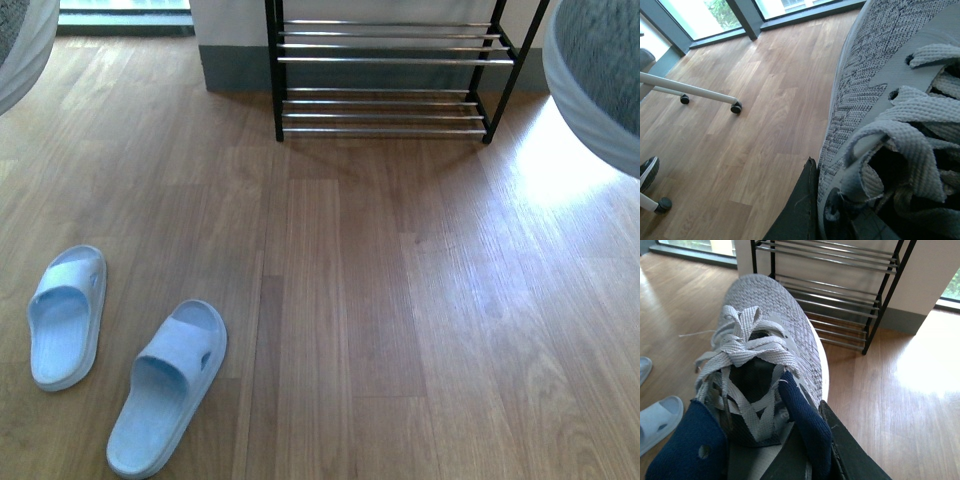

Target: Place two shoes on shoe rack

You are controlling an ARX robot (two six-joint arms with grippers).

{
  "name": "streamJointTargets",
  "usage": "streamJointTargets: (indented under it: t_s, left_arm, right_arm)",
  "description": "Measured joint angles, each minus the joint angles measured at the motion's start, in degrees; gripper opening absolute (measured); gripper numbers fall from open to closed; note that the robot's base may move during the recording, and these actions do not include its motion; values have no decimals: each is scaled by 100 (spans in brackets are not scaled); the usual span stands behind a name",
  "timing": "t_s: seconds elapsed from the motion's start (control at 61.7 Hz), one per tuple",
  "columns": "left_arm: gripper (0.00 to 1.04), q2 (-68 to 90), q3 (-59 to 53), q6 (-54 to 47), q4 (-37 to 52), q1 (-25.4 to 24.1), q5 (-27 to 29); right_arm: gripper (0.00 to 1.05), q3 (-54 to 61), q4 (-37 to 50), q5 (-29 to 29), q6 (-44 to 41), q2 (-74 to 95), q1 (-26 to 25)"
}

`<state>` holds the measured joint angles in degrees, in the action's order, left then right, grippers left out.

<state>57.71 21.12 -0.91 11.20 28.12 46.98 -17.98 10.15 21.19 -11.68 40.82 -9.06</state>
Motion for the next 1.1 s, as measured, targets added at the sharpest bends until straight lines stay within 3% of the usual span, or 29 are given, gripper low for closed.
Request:
streamJointTargets:
  t_s: [1.103]
  left_arm:
    - [2,-2,-13,-11,0,17,-48]
  right_arm:
    - [1,28,-9,-61,-20,-4,-28]
